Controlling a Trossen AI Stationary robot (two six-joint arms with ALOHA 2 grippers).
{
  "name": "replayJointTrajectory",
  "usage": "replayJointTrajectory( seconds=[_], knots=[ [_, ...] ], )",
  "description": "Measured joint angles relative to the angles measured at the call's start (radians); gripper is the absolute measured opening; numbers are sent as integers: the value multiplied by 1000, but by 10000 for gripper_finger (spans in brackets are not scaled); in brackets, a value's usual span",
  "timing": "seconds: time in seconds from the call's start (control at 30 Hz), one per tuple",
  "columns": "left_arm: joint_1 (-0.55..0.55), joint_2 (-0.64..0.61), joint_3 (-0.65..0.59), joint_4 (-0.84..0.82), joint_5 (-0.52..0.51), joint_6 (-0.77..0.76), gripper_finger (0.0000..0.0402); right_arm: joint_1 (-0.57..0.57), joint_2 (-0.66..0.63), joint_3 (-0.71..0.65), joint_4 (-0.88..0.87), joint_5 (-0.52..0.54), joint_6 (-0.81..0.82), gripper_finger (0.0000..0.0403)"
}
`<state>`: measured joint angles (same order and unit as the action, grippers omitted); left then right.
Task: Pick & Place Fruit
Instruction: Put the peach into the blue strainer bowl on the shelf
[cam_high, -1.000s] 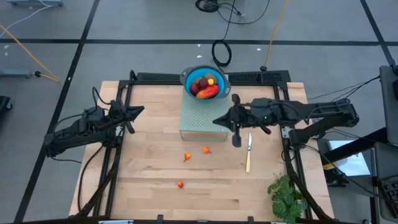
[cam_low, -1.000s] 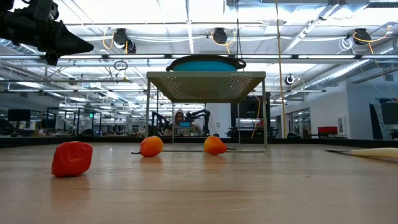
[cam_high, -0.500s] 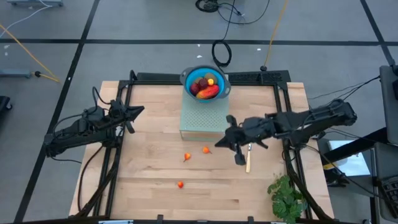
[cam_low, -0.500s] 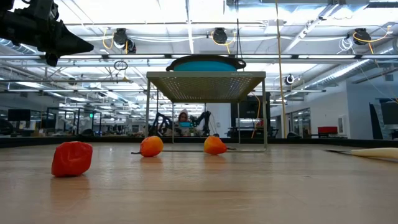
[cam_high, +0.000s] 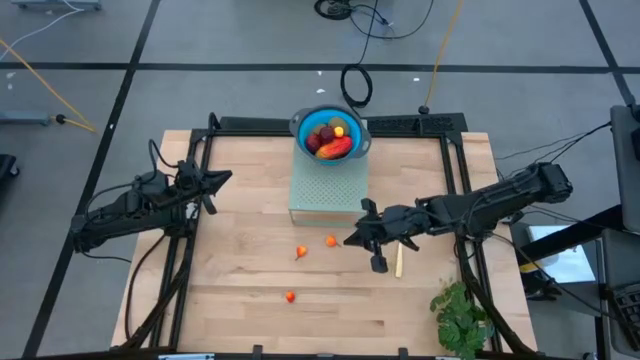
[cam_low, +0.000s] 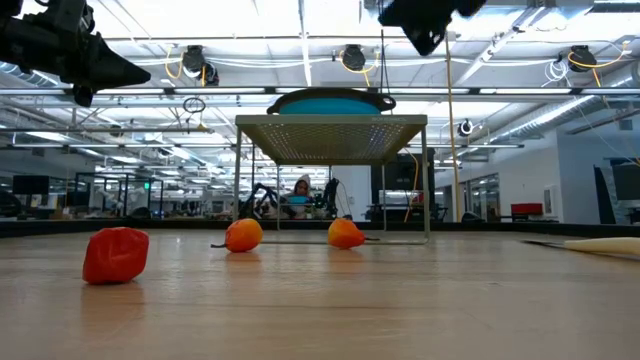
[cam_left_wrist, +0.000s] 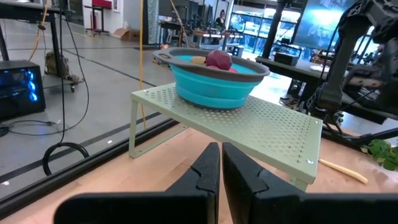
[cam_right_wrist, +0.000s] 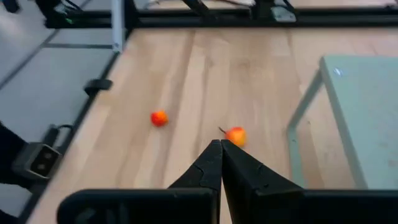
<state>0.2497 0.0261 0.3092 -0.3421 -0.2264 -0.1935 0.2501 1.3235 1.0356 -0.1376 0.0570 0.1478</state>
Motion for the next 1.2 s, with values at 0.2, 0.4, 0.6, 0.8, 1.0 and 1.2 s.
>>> replayJointTrajectory(
  seconds=[0.2, 0.4, 0.6, 0.8, 1.0, 1.2],
  knots=[
    [0, 0, 0, -7, -2, 1, 17, -2, 53, -11, -8, 23, -3, 2],
    [0, 0, 0, -7, -2, 1, 17, -2, 140, -12, -3, 21, 31, 2],
    [0, 0, 0, -7, -2, 3, 17, -2, 184, -12, -10, 21, 82, 2],
    [0, 0, 0, -14, -2, 4, 17, -2, 218, -10, -29, 50, 121, 2],
    [0, 0, 0, -59, -1, 0, 17, 7, 288, 16, -81, 52, 187, 1],
    [0, 0, 0, -90, 11, -3, 17, 34, 376, 56, -73, 96, 220, 0]
  ],
)
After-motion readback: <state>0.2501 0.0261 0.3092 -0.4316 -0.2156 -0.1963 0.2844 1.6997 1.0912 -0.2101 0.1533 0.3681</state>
